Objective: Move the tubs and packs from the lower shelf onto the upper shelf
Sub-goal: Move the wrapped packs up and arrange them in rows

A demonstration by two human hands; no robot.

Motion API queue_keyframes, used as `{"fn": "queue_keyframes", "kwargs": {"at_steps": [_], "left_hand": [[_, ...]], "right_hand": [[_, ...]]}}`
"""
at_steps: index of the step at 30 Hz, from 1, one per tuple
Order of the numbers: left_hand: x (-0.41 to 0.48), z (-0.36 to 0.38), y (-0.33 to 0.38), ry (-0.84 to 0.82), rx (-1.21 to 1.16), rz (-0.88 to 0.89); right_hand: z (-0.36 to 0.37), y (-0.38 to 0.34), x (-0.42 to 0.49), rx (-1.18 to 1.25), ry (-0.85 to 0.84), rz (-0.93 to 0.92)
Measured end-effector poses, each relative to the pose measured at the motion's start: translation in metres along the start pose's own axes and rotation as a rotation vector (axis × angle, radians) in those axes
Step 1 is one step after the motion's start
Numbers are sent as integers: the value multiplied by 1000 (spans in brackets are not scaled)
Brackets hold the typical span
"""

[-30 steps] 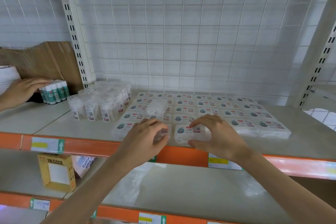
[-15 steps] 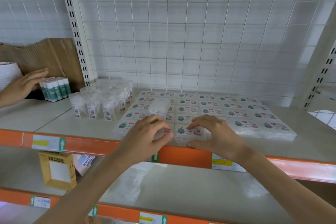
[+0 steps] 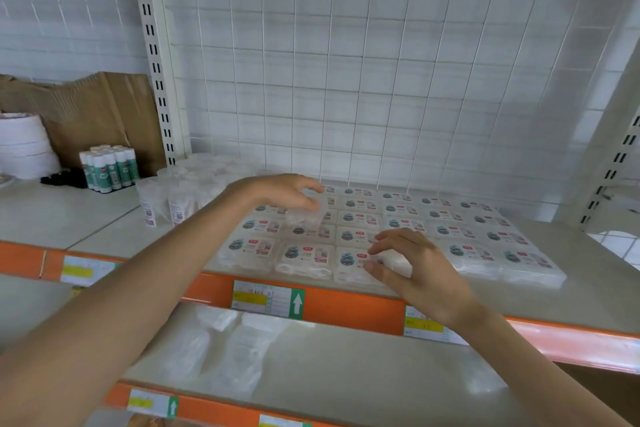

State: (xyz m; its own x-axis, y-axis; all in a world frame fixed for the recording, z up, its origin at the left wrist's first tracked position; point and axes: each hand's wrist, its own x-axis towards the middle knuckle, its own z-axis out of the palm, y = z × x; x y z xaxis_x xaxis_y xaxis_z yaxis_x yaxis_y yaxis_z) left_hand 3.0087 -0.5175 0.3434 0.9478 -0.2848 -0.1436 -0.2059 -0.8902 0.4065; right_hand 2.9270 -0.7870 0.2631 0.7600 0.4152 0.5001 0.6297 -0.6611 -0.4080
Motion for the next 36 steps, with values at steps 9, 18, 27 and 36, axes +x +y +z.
{"fn": "queue_keyframes", "kwargs": {"at_steps": [9, 18, 27, 36], "left_hand": [[5, 8, 0, 54, -42, -160], [-7, 23, 10, 354, -195, -181], [-36, 38, 56, 414, -810, 25], [-48, 58, 71, 431, -927, -27]], "right_hand": [[-5, -1, 9, 81, 22, 118], [-4, -15, 28, 193, 28, 208], [-16, -24, 32, 632, 73, 393], [-36, -14, 21, 731, 85, 353]]}}
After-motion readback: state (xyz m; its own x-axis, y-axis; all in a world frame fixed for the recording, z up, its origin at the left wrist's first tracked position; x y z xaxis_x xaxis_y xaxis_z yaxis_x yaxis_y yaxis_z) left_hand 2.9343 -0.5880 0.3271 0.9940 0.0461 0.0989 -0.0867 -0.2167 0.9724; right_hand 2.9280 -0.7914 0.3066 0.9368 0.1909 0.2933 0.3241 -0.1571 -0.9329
